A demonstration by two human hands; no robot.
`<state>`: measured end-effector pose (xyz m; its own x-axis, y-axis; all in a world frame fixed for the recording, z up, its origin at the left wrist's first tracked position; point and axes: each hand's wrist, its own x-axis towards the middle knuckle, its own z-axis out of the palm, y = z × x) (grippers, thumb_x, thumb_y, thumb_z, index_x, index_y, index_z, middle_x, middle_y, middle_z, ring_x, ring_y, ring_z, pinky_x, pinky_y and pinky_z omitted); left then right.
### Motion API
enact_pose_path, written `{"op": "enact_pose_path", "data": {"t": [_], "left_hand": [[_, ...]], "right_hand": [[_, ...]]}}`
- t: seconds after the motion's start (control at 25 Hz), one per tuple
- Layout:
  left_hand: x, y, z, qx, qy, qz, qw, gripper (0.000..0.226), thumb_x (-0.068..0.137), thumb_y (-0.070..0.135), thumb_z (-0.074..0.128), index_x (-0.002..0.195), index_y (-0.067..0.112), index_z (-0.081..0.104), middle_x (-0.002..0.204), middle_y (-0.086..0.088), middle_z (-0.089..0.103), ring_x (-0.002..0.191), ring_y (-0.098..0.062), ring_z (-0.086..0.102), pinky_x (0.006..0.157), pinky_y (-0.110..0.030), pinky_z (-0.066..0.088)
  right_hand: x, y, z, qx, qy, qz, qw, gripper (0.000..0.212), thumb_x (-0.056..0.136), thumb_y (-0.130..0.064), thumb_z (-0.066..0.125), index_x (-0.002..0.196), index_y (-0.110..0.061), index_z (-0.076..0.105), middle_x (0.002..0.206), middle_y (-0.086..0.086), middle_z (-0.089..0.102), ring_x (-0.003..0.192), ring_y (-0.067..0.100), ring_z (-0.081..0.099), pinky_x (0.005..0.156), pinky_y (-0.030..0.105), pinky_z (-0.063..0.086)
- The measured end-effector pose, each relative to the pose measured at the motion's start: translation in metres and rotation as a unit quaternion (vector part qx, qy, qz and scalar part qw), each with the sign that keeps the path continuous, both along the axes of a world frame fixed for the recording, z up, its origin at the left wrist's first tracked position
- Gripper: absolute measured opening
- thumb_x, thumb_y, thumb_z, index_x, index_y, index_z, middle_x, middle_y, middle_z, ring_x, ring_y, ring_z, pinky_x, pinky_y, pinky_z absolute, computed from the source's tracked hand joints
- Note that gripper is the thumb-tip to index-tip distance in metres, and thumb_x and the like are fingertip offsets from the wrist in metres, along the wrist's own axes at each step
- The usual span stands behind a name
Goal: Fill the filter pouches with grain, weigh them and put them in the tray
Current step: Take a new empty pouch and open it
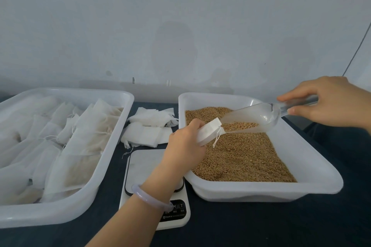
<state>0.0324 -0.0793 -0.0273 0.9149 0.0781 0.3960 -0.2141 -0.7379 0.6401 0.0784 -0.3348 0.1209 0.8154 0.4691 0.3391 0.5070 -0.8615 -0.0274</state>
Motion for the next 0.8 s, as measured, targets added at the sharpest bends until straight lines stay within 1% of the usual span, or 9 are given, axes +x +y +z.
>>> {"op": "enact_pose_path", "data": {"t": [0.08, 0.12, 0.24, 0.36, 0.52, 0.64, 0.8], "left_hand": [[0.0001, 0.0003, -0.0001, -0.005, 0.003, -0.002, 1.000, 0.037, 0.081, 0.009, 0.060, 0.114, 0.022, 0.051, 0.095, 0.002, 0.065, 0.090, -0.025, 0.061, 0.078, -0.040, 0.050], [0.0000, 0.0002, -0.0002, -0.008, 0.004, -0.002, 1.000, 0.037, 0.081, 0.009, 0.060, 0.114, 0.022, 0.051, 0.095, 0.002, 0.065, 0.090, -0.025, 0.061, 0.077, -0.040, 0.050], [-0.0008, 0.0000, -0.0003, -0.015, 0.006, -0.003, 1.000, 0.037, 0.081, 0.009, 0.060, 0.114, 0.022, 0.051, 0.096, 0.002, 0.065, 0.090, -0.024, 0.061, 0.076, -0.039, 0.051], [-0.0014, 0.0004, -0.0003, -0.022, 0.005, -0.005, 1.000, 0.037, 0.080, 0.008, 0.061, 0.113, 0.022, 0.051, 0.095, 0.003, 0.065, 0.089, -0.023, 0.061, 0.075, -0.038, 0.051], [-0.0020, 0.0007, 0.0000, -0.027, 0.008, -0.008, 1.000, 0.037, 0.080, 0.008, 0.061, 0.114, 0.021, 0.052, 0.096, 0.002, 0.065, 0.089, -0.023, 0.061, 0.074, -0.039, 0.051], [-0.0026, 0.0005, 0.0003, -0.030, 0.010, -0.010, 0.999, 0.036, 0.081, 0.009, 0.061, 0.114, 0.021, 0.052, 0.096, 0.001, 0.065, 0.089, -0.023, 0.061, 0.074, -0.039, 0.052], [-0.0026, 0.0004, 0.0004, -0.034, 0.009, -0.011, 0.999, 0.036, 0.081, 0.008, 0.061, 0.114, 0.019, 0.052, 0.096, 0.000, 0.065, 0.088, -0.023, 0.061, 0.073, -0.039, 0.052]], "right_hand": [[0.0003, 0.0009, -0.0014, -0.004, -0.011, -0.007, 1.000, 0.033, 0.079, -0.030, 0.068, 0.086, -0.059, 0.053, 0.110, -0.017, 0.066, 0.117, 0.014, 0.051, 0.095, 0.025, 0.020], [0.0000, 0.0014, -0.0014, -0.001, -0.010, -0.007, 1.000, 0.033, 0.079, -0.030, 0.068, 0.086, -0.059, 0.054, 0.110, -0.017, 0.066, 0.117, 0.013, 0.051, 0.097, 0.025, 0.020], [-0.0019, 0.0018, -0.0008, 0.005, 0.005, 0.001, 1.000, 0.035, 0.079, -0.029, 0.068, 0.086, -0.060, 0.053, 0.108, -0.019, 0.066, 0.116, 0.012, 0.053, 0.102, 0.031, 0.026], [-0.0026, 0.0012, -0.0010, 0.002, 0.008, 0.004, 1.000, 0.035, 0.078, -0.030, 0.068, 0.086, -0.061, 0.054, 0.105, -0.021, 0.065, 0.114, 0.011, 0.053, 0.103, 0.032, 0.027], [-0.0004, -0.0006, -0.0022, 0.009, 0.004, 0.008, 1.000, 0.038, 0.077, -0.029, 0.069, 0.084, -0.063, 0.052, 0.092, -0.031, 0.059, 0.105, 0.006, 0.054, 0.103, 0.033, 0.029], [-0.0011, -0.0020, -0.0034, 0.018, 0.016, 0.005, 1.000, 0.038, 0.076, -0.031, 0.068, 0.084, -0.064, 0.052, 0.090, -0.035, 0.057, 0.102, 0.003, 0.052, 0.102, 0.035, 0.032], [-0.0050, 0.0002, -0.0075, 0.031, -0.004, 0.009, 0.999, 0.037, 0.077, -0.026, 0.070, 0.090, -0.058, 0.056, 0.098, -0.023, 0.065, 0.106, 0.010, 0.057, 0.103, 0.041, 0.034]]}}
